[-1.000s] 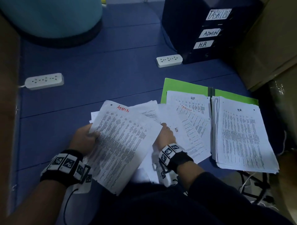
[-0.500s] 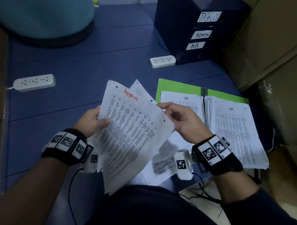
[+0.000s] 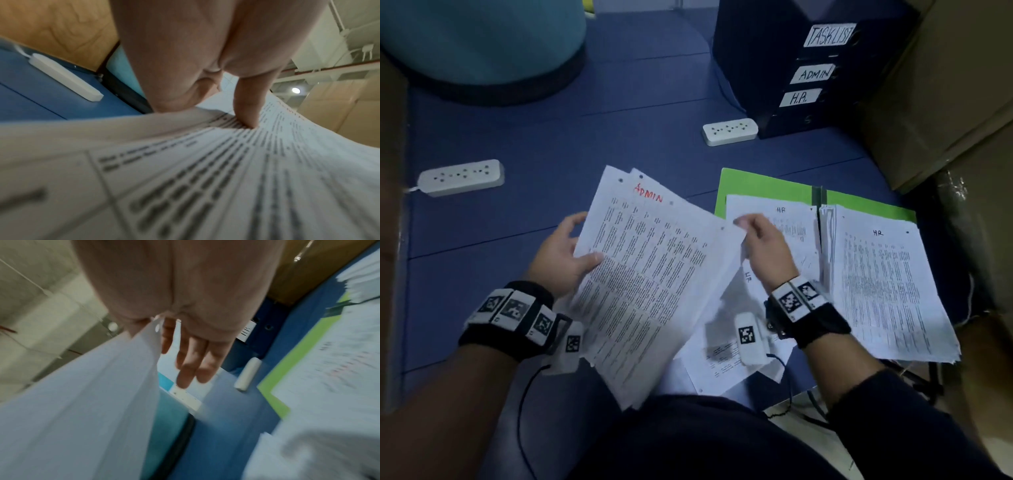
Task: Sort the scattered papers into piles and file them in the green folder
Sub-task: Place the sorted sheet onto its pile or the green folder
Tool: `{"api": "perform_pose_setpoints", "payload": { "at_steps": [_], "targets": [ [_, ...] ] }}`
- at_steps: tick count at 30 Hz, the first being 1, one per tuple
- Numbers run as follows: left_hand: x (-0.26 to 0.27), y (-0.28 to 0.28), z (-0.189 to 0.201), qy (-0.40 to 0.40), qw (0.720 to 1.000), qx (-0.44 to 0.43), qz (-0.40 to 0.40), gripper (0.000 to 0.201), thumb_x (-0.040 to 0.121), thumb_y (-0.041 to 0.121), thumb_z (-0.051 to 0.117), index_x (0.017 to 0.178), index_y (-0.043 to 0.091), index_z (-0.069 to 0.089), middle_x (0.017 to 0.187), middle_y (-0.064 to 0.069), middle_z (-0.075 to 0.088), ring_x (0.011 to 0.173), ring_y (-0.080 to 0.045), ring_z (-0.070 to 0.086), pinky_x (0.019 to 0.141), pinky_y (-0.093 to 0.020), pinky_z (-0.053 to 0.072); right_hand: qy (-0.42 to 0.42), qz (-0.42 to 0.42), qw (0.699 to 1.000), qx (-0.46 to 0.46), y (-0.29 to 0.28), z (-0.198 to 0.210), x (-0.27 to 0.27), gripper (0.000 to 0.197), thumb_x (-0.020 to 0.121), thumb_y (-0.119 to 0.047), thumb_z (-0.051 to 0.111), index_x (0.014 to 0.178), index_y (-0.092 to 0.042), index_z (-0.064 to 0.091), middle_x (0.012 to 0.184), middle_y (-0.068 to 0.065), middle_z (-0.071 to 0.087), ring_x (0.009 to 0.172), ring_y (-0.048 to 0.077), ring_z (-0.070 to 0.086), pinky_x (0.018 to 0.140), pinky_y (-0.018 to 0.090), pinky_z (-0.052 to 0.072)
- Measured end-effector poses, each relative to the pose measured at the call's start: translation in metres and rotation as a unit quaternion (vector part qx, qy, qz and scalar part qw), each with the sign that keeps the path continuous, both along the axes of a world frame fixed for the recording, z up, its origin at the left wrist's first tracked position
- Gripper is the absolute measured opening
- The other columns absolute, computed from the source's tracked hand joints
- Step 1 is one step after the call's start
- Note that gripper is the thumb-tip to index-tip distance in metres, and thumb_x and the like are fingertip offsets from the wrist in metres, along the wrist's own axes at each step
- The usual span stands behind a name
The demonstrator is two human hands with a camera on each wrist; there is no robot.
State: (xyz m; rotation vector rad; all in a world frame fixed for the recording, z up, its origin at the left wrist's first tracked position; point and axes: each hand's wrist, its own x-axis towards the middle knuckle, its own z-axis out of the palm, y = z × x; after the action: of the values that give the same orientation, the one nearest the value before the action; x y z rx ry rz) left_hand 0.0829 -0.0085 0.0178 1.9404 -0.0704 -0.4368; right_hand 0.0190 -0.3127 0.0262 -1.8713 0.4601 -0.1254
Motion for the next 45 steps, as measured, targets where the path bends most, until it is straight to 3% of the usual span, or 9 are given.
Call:
{"api": "perform_pose_setpoints", "payload": {
  "at_steps": [5,9,14,19,26,30,34,41,45],
  "targets": [
    [-0.016,0.013,-0.005,-0.026,0.992,0.120,-0.018,0.033,0.085,-0.001,0.064,0.110,0.020,0.062,0.096,0.000,0.066,0.095,-0.029,0.064,0.088,-0.046,0.051,0.307,0.078,0.908,-0.274,0.026,-0.057,-0.012,0.050,0.083,-0.036,0.063,0.123,-0.010,0.047,0.123,0.009,0.051,0.113,0.031,0.048,0.087,0.035,0.039],
    [-0.022,0.022,-0.006,-0.019,0.992,0.115,-0.045,0.035,0.084,0.000,0.065,0.095,0.033,0.061,0.093,0.003,0.069,0.090,-0.024,0.066,0.083,-0.040,0.052,0.336,0.063,0.868,-0.361,0.042,-0.076,-0.022,0.075,0.066,-0.049,0.076,0.121,-0.013,0.039,0.118,0.008,0.045,0.109,0.029,0.043,0.081,0.040,0.037],
    [-0.020,0.024,0.003,0.001,0.995,0.085,-0.052,0.041,0.084,-0.002,0.064,0.093,0.038,0.061,0.079,0.030,0.069,0.087,-0.009,0.066,0.076,-0.030,0.051,0.294,0.063,0.912,-0.281,0.021,-0.074,-0.017,0.031,0.082,-0.009,0.059,0.105,-0.013,0.039,0.104,0.013,0.055,0.092,0.031,0.055,0.077,0.041,0.049],
    [-0.016,0.019,0.009,0.012,0.998,0.048,-0.049,0.037,0.084,0.002,0.067,0.093,0.038,0.066,0.088,0.023,0.071,0.086,-0.006,0.069,0.081,-0.032,0.052,0.263,0.085,0.918,-0.285,0.001,-0.052,-0.024,0.014,0.087,-0.004,0.048,0.090,-0.012,0.038,0.074,0.011,0.050,0.068,0.028,0.050,0.058,0.033,0.040],
    [-0.013,0.000,0.027,0.017,0.998,0.035,-0.058,0.037,0.086,0.001,0.063,0.093,0.037,0.064,0.085,0.021,0.072,0.081,-0.003,0.069,0.077,-0.029,0.052,0.180,0.076,0.929,-0.313,-0.023,-0.002,-0.030,0.026,0.091,-0.001,0.043,0.111,-0.016,0.052,0.085,0.012,0.059,0.076,0.029,0.056,0.063,0.033,0.044],
    [-0.008,-0.014,0.041,0.019,0.996,0.027,-0.082,0.040,0.087,0.004,0.064,0.082,0.043,0.072,0.087,0.015,0.074,0.081,-0.006,0.070,0.078,-0.031,0.051,0.150,0.101,0.907,-0.381,-0.036,0.018,-0.030,0.023,0.087,0.003,0.045,0.098,-0.005,0.063,0.095,0.015,0.061,0.091,0.031,0.055,0.065,0.028,0.028],
    [-0.008,-0.026,0.046,0.013,0.995,0.007,-0.098,0.043,0.087,0.003,0.063,0.082,0.045,0.072,0.089,0.010,0.074,0.082,-0.011,0.071,0.082,-0.038,0.054,0.144,0.118,0.903,-0.388,-0.041,0.029,-0.033,0.022,0.089,0.001,0.045,0.098,-0.005,0.064,0.098,0.017,0.060,0.096,0.033,0.054,0.071,0.033,0.035],
    [-0.008,-0.036,0.050,-0.052,0.989,-0.012,-0.136,0.040,0.085,0.002,0.065,0.090,0.041,0.072,0.132,0.024,0.052,0.123,-0.001,0.049,0.103,-0.036,0.039,0.019,0.188,0.958,-0.214,-0.028,0.077,-0.041,0.020,0.089,0.000,0.059,0.085,-0.019,0.065,0.073,-0.013,0.061,0.073,0.007,0.055,0.066,0.017,0.038],
    [-0.008,-0.041,0.051,-0.038,0.994,0.001,-0.100,0.037,0.088,0.004,0.063,0.087,0.041,0.070,0.096,0.010,0.073,0.092,-0.014,0.068,0.091,-0.048,0.051,-0.010,0.159,0.986,-0.052,-0.023,0.078,-0.032,0.015,0.094,-0.009,0.055,0.085,-0.018,0.063,0.077,-0.007,0.064,0.068,0.001,0.056,0.064,0.016,0.042]
  ]
}}
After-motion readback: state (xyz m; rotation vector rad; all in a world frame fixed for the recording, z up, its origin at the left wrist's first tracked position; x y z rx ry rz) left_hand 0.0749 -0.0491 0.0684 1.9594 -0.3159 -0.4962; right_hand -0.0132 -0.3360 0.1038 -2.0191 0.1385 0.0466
